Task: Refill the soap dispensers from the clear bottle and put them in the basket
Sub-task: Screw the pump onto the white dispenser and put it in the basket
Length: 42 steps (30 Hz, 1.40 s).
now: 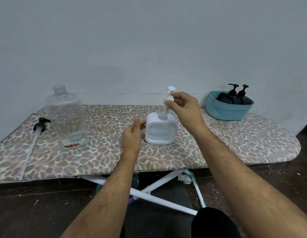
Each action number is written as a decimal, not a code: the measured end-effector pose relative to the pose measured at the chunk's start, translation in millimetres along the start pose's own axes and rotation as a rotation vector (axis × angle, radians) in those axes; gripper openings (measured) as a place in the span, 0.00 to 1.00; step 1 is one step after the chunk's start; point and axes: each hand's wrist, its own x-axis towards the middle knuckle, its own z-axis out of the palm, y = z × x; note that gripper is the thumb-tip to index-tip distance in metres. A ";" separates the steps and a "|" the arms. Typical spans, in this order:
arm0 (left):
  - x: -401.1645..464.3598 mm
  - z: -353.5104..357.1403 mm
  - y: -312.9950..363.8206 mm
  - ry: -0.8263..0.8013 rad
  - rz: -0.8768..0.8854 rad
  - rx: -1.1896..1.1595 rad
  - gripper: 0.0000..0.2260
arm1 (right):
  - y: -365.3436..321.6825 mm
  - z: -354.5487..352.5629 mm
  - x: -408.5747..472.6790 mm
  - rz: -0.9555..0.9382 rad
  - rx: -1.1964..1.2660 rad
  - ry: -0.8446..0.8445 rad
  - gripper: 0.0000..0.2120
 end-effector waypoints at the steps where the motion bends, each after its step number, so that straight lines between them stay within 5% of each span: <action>1: 1.3 0.0 -1.2 -0.001 0.005 0.014 0.23 | 2.8 0.4 -1.4 0.007 -0.003 -0.003 0.07; 4: 5.2 -0.6 -6.0 -0.010 0.021 0.036 0.14 | 7.4 0.7 -3.1 0.007 -0.001 0.004 0.06; 14: 10.2 -1.1 -13.2 -0.025 0.066 0.077 0.18 | 9.7 0.3 0.3 0.001 0.005 -0.003 0.07; 18: 9.3 -0.7 -12.3 -0.022 0.065 0.073 0.18 | 10.1 0.9 0.9 0.025 0.020 -0.002 0.16; 38: 10.5 -1.0 -13.8 -0.026 0.074 0.072 0.19 | 16.7 0.1 -4.8 0.119 -0.178 -0.157 0.10; 42: 9.7 -0.2 -11.7 -0.020 0.078 0.085 0.19 | 13.8 -1.2 -2.4 0.124 -0.245 -0.178 0.18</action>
